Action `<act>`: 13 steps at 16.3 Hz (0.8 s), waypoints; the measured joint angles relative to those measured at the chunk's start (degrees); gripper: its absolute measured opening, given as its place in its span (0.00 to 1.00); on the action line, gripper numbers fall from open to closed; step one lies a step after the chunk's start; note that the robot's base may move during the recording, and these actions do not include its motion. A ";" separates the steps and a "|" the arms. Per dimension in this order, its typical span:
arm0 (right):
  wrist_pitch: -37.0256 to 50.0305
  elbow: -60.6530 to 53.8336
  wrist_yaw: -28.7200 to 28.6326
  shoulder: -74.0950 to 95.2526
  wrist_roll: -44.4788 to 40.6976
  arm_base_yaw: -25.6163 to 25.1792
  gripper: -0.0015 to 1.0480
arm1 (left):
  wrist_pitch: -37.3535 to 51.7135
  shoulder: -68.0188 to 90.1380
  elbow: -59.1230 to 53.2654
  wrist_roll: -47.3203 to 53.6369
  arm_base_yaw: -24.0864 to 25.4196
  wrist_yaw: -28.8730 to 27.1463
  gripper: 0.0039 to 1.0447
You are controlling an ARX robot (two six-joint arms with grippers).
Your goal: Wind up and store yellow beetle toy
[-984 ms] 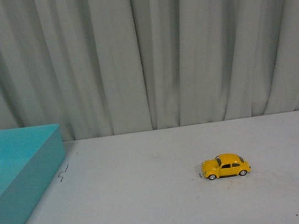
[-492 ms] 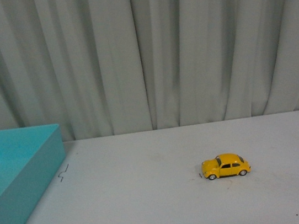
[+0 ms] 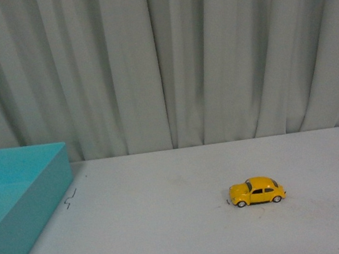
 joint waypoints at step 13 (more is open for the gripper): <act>0.04 0.00 0.00 0.00 0.00 0.00 0.94 | 0.00 0.00 0.00 0.02 0.00 -0.02 0.94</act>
